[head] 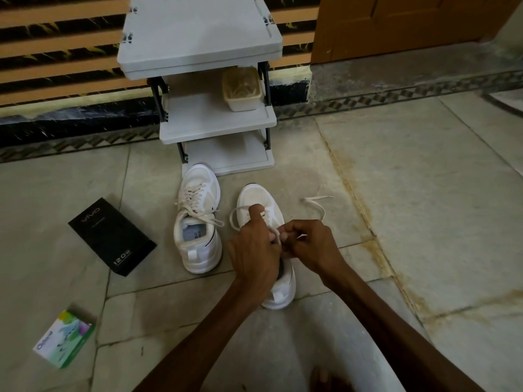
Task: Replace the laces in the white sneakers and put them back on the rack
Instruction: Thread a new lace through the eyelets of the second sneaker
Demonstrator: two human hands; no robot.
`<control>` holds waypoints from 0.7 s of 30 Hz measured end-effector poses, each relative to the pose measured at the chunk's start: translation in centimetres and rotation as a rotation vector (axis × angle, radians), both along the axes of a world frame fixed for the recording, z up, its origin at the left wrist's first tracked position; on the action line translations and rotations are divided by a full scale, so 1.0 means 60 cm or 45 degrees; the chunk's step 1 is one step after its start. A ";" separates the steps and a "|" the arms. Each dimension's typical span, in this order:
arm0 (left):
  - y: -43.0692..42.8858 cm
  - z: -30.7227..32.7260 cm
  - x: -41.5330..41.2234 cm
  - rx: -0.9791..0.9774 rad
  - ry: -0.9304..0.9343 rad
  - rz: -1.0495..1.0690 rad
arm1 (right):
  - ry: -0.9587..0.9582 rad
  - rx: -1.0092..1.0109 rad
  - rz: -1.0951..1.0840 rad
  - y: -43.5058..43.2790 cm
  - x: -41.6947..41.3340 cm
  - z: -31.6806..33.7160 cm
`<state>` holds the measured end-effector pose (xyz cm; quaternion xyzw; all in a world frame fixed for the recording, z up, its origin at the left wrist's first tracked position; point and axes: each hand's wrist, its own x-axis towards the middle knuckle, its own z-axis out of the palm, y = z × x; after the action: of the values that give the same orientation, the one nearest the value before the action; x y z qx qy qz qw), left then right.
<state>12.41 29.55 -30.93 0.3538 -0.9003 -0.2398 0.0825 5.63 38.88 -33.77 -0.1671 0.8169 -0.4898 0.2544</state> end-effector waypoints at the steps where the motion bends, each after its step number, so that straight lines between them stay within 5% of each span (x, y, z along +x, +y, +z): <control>1: 0.001 -0.002 -0.002 -0.039 -0.020 0.003 | -0.015 -0.020 -0.010 0.001 0.000 0.001; 9: -0.007 -0.006 -0.001 0.016 -0.007 -0.020 | 0.309 0.099 0.082 -0.003 -0.008 -0.011; 15: -0.035 -0.014 0.004 0.230 0.116 -0.057 | 0.132 0.009 0.158 0.001 -0.026 0.008; 21: -0.065 0.016 -0.011 1.115 -0.035 0.134 | 0.248 0.048 0.140 -0.009 -0.016 0.004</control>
<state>11.74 25.63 -29.95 0.4039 -0.6956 -0.5894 -0.0750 4.69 38.31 -33.52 -0.2539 0.8364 -0.4411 0.2034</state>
